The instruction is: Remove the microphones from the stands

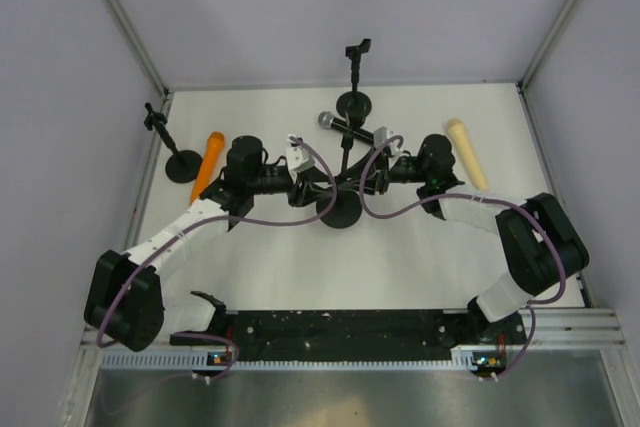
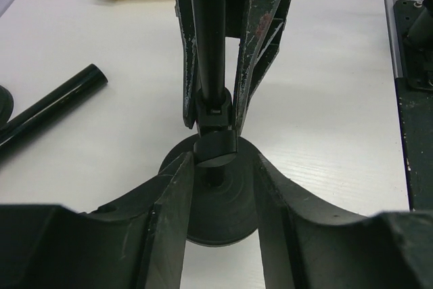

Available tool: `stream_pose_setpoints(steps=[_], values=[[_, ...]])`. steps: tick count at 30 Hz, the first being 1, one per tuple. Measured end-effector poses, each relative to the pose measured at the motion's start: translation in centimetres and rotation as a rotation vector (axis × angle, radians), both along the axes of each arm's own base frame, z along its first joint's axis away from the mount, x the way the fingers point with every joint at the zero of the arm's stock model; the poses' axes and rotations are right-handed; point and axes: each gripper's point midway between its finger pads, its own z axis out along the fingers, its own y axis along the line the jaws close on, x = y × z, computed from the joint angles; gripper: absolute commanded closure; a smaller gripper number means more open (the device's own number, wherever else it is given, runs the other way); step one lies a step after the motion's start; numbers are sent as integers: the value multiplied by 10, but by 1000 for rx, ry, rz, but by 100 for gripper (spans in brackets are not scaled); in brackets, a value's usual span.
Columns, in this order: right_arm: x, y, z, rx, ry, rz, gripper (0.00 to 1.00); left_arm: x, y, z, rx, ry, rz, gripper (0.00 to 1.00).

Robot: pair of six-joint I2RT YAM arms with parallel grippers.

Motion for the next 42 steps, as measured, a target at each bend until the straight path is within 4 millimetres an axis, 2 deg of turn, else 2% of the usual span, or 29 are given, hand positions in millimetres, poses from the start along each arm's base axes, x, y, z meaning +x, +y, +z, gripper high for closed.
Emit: stream_pose_setpoints(steps=[3,5,11,14,18,21,25,42], values=[[0,0,-3,-7,0,-1,100,0,0,0,-3,11,2,57],[0,0,-4,-11,1,-2,100,0,0,1,-6,16,4,52],[1,-1,-10,-24,2,-7,100,2,-2,5,-22,6,11,49],[1,-1,-10,-26,0,-7,100,2,-2,5,-24,9,12,55],[1,-1,-10,-26,-3,-6,100,2,-2,6,-30,18,13,75],[0,-1,-10,-28,-10,-6,100,2,-3,10,-46,31,18,86],[1,-3,-11,-32,-28,-14,100,4,-5,10,-74,94,26,94],[5,-5,-7,-31,-90,-54,100,15,0,12,-214,406,74,82]])
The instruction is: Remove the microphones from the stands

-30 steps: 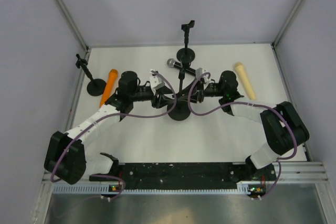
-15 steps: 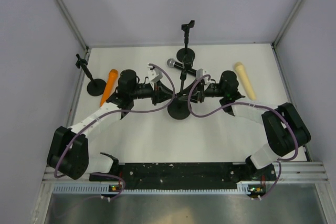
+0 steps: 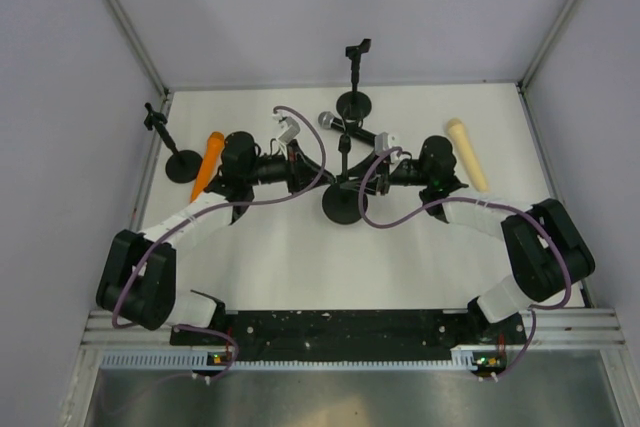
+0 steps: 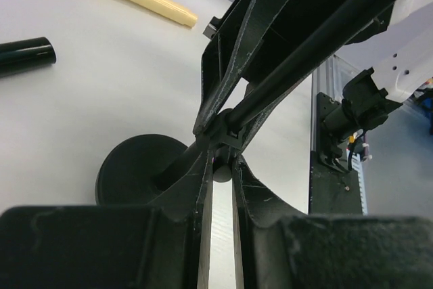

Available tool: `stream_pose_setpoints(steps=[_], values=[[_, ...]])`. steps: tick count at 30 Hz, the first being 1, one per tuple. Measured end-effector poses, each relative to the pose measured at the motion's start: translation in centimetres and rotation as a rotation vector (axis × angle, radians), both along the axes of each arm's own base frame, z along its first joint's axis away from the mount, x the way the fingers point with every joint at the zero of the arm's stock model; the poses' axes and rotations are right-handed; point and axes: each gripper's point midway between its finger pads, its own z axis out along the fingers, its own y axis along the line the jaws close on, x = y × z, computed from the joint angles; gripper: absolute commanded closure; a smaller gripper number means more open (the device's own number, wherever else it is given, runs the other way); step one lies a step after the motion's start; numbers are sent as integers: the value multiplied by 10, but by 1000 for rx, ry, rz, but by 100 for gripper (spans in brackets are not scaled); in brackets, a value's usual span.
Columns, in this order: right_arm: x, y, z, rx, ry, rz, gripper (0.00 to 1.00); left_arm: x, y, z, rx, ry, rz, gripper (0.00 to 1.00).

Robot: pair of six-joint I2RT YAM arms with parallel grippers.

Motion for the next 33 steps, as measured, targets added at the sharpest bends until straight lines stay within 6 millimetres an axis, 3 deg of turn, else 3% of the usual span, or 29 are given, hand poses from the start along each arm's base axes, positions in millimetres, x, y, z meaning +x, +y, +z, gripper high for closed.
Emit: stream_pose_setpoints(steps=[4,8,10,17,22,24,26,29,33], values=[[2,0,0,0,-6,-12,100,4,1,-1,-20,57,10,62],[2,-1,-2,-2,-5,-15,100,16,9,0,-31,80,70,34],[0,-1,-5,-6,1,-11,100,25,15,1,-35,83,111,28],[2,-3,-17,-18,21,-18,100,37,23,0,-30,61,172,20],[11,-2,-41,-48,57,-37,100,40,27,-10,0,21,193,17],[13,-2,-55,-72,76,-43,92,41,28,-12,9,7,202,16],[15,-3,-65,-90,89,-44,77,41,29,-13,15,-5,204,16],[19,-8,-67,-90,88,-42,58,41,30,-16,22,-17,206,16],[23,-17,-64,-79,84,-43,49,40,31,-18,28,-24,206,16]])
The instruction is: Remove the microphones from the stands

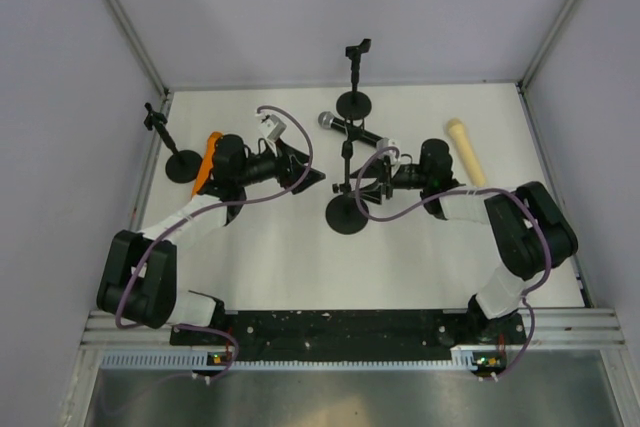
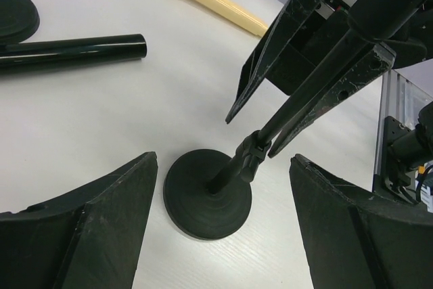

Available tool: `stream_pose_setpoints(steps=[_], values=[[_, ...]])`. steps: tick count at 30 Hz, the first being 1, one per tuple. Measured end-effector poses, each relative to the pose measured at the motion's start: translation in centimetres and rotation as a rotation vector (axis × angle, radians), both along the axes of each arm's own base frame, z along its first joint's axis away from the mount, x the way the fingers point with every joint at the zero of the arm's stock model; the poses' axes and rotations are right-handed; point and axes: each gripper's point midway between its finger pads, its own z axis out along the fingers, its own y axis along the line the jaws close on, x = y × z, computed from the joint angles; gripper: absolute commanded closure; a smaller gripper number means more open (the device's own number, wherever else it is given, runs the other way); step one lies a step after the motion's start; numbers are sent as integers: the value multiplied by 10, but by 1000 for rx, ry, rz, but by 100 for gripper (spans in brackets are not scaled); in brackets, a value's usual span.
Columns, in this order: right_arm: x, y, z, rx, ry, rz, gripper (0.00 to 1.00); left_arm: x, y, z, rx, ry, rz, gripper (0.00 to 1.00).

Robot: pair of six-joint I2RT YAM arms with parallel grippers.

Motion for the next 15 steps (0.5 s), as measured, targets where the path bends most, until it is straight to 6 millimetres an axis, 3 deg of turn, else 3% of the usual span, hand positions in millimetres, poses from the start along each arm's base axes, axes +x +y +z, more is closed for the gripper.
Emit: stream_pose_setpoints(steps=[5,15], values=[[4,-9,3,12,0,2,42,-1,0,0,4,-10,-3,16],[-1,-6,6,42,27,40,33,-4,0,-3,8,-19,-19,15]])
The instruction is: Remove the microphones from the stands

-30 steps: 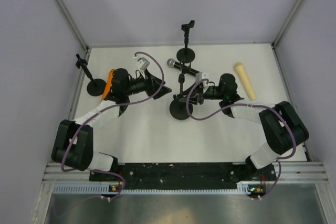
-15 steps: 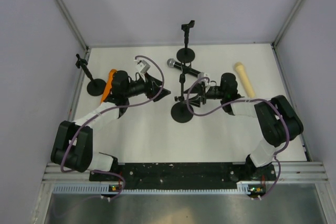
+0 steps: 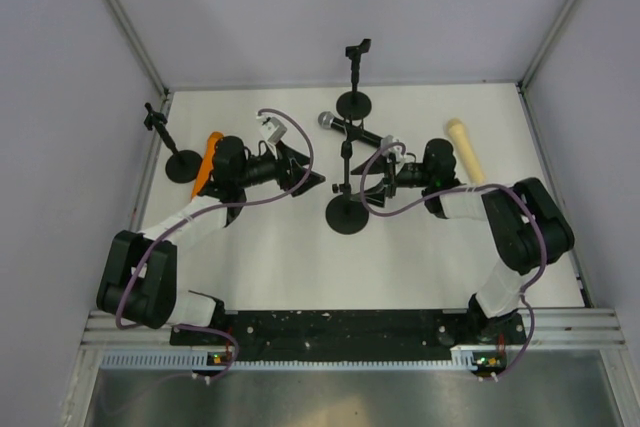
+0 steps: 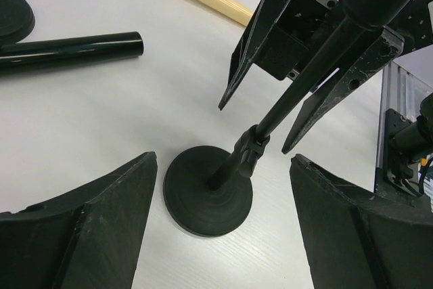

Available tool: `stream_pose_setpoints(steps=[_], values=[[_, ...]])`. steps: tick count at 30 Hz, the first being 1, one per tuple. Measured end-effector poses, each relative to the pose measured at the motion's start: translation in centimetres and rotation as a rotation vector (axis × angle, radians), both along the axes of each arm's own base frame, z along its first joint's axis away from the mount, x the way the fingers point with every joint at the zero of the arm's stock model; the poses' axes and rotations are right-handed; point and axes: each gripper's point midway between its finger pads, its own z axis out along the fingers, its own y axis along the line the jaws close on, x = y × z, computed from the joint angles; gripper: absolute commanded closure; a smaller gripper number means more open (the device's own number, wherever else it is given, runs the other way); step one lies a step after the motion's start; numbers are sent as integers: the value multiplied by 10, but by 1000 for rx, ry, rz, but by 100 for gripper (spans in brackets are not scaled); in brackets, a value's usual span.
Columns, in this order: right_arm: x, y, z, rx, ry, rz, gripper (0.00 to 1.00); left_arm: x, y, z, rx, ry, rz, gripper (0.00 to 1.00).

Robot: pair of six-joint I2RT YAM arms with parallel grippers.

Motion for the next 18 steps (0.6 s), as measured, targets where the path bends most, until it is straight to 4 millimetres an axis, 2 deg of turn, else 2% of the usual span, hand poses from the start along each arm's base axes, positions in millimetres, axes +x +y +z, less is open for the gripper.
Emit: stream_pose_setpoints(steps=[7,11,14,18], values=[[0,3,-10,-10,27,-2,33,0,0,1,7,-27,-6,15],[-5,11,-11,-17,30,14,40,-1,0,-1,13,-35,-13,15],[-6,20,-8,-17,17,16,57,-2,-1,-3,19,-41,-19,15],[-6,27,-6,-21,1,18,96,-3,-2,-3,22,-49,-26,15]])
